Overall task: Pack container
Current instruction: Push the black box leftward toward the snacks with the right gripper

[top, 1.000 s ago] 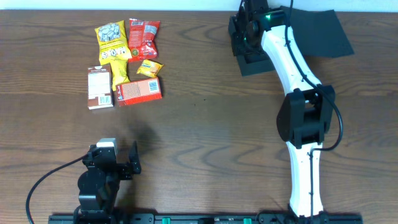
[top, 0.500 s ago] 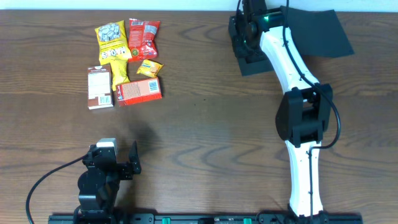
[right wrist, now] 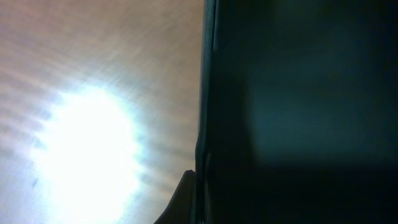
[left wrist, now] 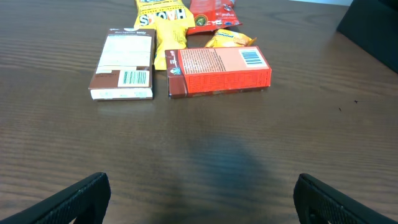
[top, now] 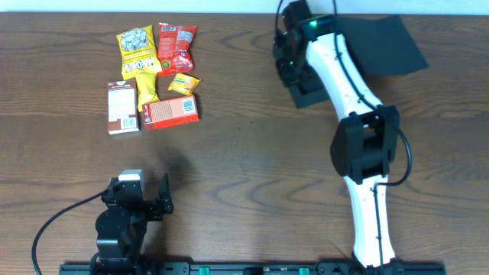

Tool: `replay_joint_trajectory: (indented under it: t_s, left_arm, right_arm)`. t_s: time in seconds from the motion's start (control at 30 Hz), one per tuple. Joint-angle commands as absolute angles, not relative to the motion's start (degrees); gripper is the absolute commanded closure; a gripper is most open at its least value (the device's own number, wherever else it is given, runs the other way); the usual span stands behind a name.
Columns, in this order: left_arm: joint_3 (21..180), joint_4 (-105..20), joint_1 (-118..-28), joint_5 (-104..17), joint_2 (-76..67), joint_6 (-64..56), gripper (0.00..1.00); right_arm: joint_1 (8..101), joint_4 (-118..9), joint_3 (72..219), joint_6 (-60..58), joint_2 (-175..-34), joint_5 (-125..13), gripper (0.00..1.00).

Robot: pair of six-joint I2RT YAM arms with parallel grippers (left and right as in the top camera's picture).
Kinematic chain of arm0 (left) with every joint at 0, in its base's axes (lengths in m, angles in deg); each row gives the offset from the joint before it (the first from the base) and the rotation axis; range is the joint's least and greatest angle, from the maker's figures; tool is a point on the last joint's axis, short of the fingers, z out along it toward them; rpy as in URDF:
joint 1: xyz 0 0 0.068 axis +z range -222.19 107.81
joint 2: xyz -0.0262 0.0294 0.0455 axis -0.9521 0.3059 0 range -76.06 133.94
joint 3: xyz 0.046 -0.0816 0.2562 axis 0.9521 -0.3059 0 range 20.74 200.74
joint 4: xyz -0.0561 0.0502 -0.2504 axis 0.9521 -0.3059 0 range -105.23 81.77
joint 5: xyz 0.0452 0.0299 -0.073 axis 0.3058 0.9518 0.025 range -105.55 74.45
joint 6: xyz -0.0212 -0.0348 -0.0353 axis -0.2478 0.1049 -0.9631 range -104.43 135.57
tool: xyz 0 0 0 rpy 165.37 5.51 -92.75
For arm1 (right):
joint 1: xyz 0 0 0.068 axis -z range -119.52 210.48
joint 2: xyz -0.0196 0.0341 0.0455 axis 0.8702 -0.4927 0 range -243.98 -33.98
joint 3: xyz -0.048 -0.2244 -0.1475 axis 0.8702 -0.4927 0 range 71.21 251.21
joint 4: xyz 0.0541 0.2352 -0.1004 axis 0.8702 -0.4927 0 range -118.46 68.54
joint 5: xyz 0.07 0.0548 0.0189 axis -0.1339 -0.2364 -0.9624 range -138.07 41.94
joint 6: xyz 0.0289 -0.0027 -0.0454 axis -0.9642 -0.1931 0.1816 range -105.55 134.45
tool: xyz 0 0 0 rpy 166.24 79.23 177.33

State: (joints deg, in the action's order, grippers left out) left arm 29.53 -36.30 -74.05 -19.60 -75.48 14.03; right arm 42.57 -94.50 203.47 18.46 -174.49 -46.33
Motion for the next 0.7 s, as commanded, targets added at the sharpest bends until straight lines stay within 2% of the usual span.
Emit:
replay_joint_trajectory:
  t_s: [0.0, 0.43, 0.67]
  left_arm:
    - [28.6, -36.3, -73.7, -18.9, -75.9, 13.4, 0.05]
    - [28.6, -36.3, -73.7, -18.9, -75.9, 13.4, 0.05]
    - [28.6, -36.3, -73.7, -18.9, -75.9, 13.4, 0.05]
  right_arm:
    - [38.5, -97.6, 202.7, 20.7, -175.6, -48.1, 0.98]
    - [27.0, -105.1, 202.7, 32.6, -175.6, -45.8, 0.99]
    - [26.5, -107.9, 202.7, 39.1, -174.7, -50.0, 0.98]
